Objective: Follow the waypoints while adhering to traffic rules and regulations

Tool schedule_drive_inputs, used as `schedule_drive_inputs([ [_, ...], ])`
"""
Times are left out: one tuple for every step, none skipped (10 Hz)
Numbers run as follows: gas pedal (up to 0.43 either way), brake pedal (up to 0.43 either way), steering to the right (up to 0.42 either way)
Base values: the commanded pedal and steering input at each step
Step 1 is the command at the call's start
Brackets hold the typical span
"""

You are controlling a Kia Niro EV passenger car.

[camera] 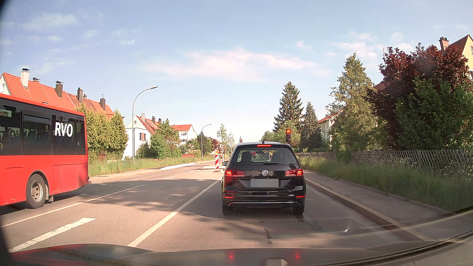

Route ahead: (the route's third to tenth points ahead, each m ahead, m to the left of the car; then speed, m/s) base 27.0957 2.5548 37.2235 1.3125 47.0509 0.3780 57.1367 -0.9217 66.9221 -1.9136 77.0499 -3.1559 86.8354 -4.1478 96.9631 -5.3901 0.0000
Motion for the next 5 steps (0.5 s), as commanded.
schedule_drive_inputs([
  [0.0, 0.244, -0.021],
  [0.0, 0.25, -0.021],
  [0.0, 0.244, -0.021],
  [0.0, 0.25, -0.021],
  [0.0, 0.25, -0.021],
])
